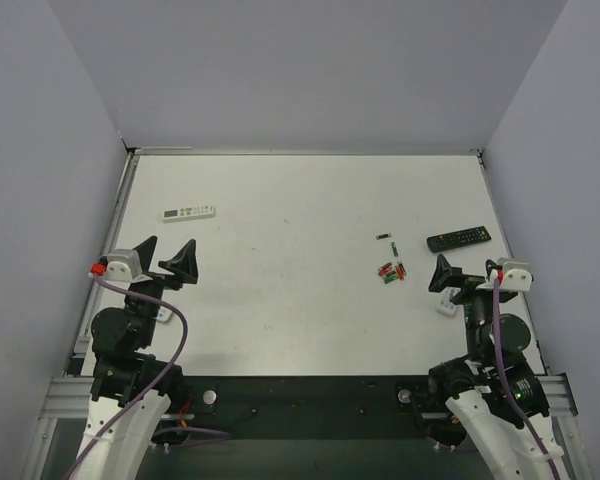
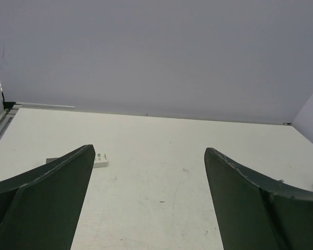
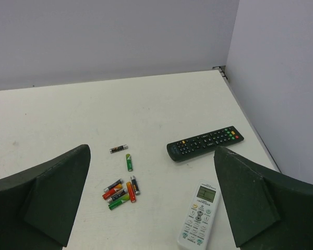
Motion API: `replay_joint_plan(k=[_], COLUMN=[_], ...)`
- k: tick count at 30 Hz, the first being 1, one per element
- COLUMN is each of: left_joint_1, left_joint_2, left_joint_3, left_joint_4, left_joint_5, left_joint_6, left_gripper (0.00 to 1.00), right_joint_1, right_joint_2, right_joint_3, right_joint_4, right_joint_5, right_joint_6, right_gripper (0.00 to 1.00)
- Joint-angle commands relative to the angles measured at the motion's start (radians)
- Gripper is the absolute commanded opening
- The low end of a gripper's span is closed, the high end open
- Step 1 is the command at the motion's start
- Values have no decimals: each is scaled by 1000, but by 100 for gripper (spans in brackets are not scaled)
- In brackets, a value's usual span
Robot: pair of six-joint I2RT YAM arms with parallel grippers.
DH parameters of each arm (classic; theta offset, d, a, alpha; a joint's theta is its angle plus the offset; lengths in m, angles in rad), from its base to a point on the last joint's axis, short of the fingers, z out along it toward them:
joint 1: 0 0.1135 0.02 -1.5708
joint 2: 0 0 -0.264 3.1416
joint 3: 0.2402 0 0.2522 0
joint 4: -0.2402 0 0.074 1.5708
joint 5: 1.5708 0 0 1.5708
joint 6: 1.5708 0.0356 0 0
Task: Load the batteries into the remote control
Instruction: Pick up the remote control from the center of the board.
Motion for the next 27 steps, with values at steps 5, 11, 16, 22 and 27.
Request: replay_joint_plan(k=[5, 11, 16, 22, 27], left_joint_1=[-19, -15, -18, -67, -102], left_joint_2=[-10, -44, -69, -96, -109], left_joint_3=[22, 15, 16, 22, 22], left_joint_4=[43, 67, 58, 23, 23], left_joint_5=[-6, -1, -12, -76, -65], left_joint_6=[-2, -8, -5, -6, -6], left_gripper=[97, 97, 97, 97, 97], right_joint_1=[-5, -5, -10, -126, -286], right_joint_2=[179, 415, 590, 805, 1012], right_joint_3=[165, 335, 378, 427, 493], right_joint_4=[-69, -210, -261, -351, -454], right_joint_5=[66, 111, 88, 171, 88], right_joint_6=[60, 195, 308, 458, 682], right_gripper=[100, 100, 100, 100, 100])
